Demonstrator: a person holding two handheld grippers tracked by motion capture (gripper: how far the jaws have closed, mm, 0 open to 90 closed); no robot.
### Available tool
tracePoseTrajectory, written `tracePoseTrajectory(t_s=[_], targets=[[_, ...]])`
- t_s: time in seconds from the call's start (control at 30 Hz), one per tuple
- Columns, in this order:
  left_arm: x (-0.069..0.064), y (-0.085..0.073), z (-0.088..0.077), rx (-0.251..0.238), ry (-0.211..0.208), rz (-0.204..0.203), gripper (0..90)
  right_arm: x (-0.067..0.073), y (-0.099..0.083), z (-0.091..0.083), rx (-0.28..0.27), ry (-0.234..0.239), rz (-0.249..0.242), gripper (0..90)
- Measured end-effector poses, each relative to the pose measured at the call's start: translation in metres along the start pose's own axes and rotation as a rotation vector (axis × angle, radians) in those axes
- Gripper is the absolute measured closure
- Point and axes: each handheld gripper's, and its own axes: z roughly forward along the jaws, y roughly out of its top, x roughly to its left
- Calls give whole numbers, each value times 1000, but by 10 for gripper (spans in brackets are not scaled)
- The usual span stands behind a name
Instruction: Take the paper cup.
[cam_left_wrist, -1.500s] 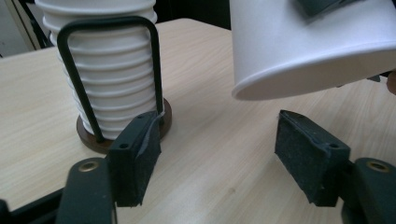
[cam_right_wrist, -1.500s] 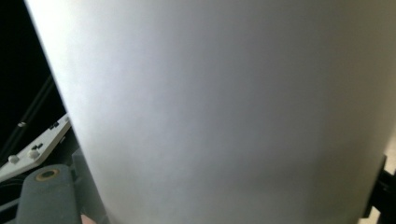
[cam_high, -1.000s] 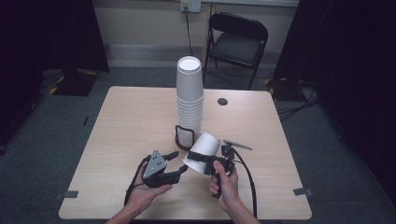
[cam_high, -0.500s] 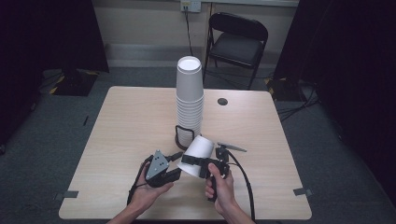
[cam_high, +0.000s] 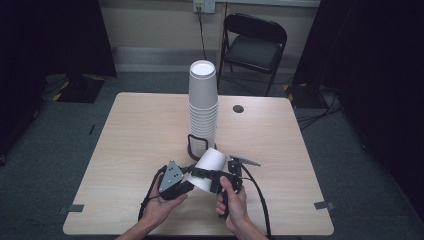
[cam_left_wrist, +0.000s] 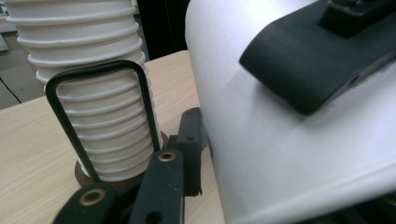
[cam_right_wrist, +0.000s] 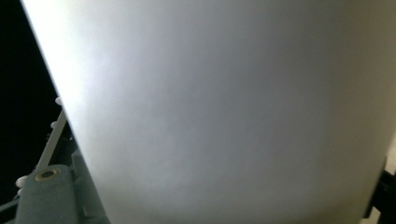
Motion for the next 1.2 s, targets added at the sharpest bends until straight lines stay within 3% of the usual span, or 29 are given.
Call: tracePoseTrajectory(t_s=[0.23, 0.4, 0.67, 0.9, 1.2], targets=[[1, 0, -1, 2, -5, -33, 787, -2, -1, 3, 3, 11, -25, 121], [4, 3, -5, 11, 24, -47, 836, 0, 2, 2, -1, 2, -68, 115], [7, 5, -6, 30, 4, -85, 850, 0, 5, 1, -15, -9, -105, 86], [8, 5, -8, 36, 5, -102, 856, -3, 9, 2, -4, 20, -98, 85], [9, 6, -12, 49, -27, -116, 865, -4, 20, -10, -59, -10, -113, 100]])
